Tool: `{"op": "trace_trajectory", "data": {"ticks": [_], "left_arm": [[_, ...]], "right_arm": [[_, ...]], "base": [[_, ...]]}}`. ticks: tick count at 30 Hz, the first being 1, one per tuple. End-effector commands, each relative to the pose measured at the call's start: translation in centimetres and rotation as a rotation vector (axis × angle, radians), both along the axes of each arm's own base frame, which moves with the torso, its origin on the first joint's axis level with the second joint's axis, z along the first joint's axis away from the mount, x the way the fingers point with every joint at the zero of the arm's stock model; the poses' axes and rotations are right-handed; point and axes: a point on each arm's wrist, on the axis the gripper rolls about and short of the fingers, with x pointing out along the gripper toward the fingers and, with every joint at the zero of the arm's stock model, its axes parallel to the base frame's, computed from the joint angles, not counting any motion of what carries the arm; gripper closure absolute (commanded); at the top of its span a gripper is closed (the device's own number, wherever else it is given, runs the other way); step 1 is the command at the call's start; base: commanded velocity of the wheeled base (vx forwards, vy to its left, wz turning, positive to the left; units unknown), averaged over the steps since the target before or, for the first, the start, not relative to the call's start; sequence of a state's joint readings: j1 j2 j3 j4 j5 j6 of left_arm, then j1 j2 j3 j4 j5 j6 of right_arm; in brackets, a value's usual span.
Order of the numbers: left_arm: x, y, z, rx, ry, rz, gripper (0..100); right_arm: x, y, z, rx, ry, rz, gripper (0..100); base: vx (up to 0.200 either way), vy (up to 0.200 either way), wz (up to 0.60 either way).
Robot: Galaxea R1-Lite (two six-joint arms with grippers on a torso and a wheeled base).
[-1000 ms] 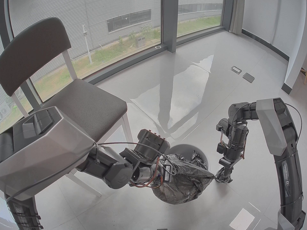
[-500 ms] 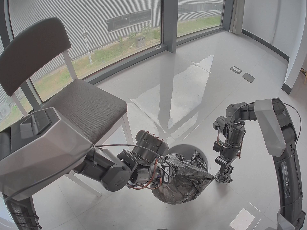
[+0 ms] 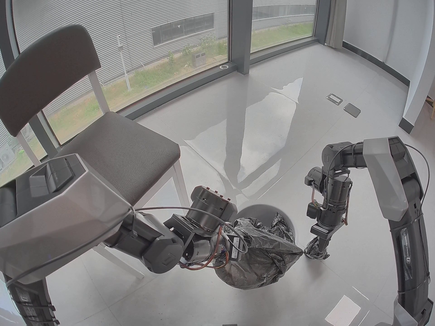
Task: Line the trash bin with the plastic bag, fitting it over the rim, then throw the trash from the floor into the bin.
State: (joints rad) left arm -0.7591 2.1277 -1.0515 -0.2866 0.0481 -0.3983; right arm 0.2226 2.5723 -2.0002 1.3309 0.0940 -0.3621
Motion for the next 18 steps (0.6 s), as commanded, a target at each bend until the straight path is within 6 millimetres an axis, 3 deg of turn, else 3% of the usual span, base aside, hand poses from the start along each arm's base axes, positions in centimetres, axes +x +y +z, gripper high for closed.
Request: {"op": "trace_trajectory", "data": {"ticks": [1,4,6,9,12,13,18], "left_arm": [[-0.1,0.2,-0.6,-0.007,-0.038,-0.016,100],[-0.1,0.2,-0.6,-0.01,-0.045,-0.016,100],[0.1,0.7,-0.6,-0.006,-0.046,-0.005,100],[0.2,1.1,-0.6,-0.002,-0.045,0.004,100],[-0.3,1.2,-0.7,0.005,-0.039,-0.005,100],[-0.6,1.3,-0.8,0.011,-0.035,-0.008,100],[-0.6,1.3,-0.5,0.009,-0.053,-0.005,100]], "right_arm": [[-2.8,0.2,4.6,-0.026,0.129,0.021,100],[-2.4,0.6,4.0,-0.02,0.1,0.027,100],[-1.4,1.4,2.4,-0.006,0.033,0.04,100],[-2.2,2.3,2.5,-0.018,0.085,0.067,100],[-2.6,2.8,3.4,-0.018,0.074,0.083,100],[-2.9,3.1,4.7,-0.003,0.027,0.092,100],[-4.2,2.8,7.3,-0.011,0.055,0.096,100]], "base": [[0.0,0.0,0.0],[0.0,0.0,0.0],[0.0,0.0,0.0],[0.0,0.0,0.0],[0.0,0.0,0.0],[0.0,0.0,0.0],[0.0,0.0,0.0]]}}
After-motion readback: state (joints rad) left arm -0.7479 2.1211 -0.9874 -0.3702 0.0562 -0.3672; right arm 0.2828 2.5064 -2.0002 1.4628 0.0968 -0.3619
